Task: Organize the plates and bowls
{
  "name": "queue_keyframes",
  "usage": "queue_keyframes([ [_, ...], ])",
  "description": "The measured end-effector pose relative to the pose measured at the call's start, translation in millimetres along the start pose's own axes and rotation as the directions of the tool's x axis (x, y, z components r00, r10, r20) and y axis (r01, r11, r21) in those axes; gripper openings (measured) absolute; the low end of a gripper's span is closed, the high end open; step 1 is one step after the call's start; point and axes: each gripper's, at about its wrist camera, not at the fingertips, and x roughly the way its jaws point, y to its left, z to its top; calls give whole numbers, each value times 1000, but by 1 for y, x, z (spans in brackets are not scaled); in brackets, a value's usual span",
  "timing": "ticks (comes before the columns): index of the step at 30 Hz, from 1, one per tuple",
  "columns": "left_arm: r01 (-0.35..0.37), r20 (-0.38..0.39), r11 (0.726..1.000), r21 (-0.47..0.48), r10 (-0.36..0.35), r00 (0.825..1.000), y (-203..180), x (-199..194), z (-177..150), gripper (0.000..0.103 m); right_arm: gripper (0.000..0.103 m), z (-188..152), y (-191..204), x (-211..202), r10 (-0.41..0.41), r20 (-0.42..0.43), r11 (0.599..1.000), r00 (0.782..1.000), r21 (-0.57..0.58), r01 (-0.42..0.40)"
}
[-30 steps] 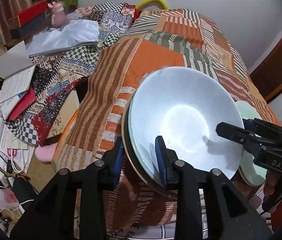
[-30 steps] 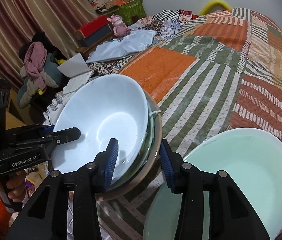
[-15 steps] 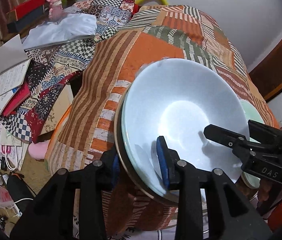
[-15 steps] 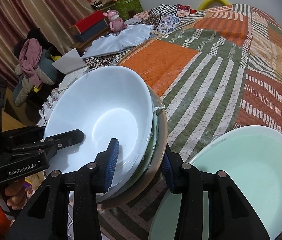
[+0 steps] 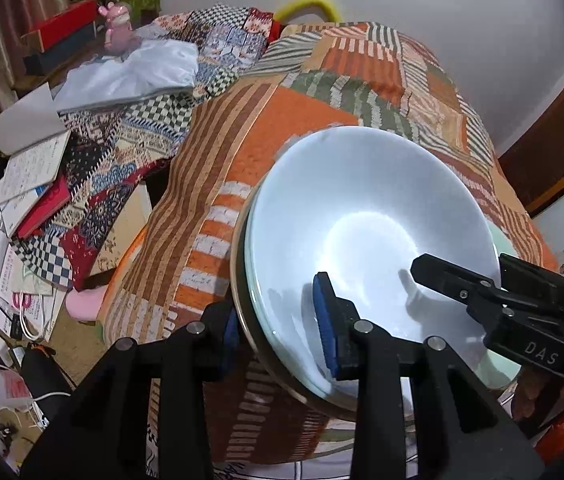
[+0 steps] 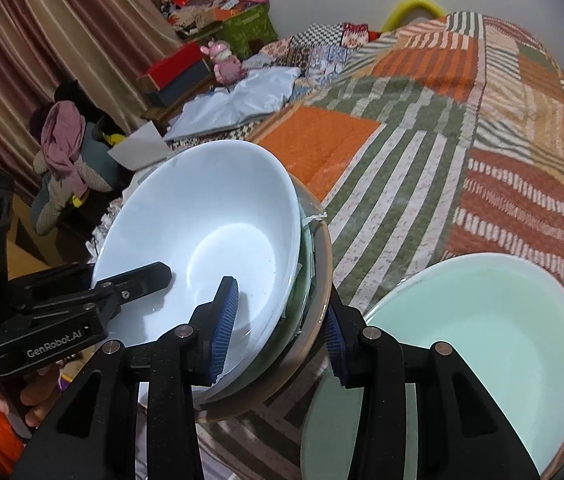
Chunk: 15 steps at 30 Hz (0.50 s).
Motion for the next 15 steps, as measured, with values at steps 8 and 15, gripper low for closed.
queue_keyframes([
  [8,20,47,999,29,-21,999,-25,-14,11,33,37,0,-14,-24,-11,54,1000,998,18,10],
  [15,48,59,996,74,-52,997,-54,-19,14,33,37,-5,-31,-46,-39,86,998,996,52,35],
])
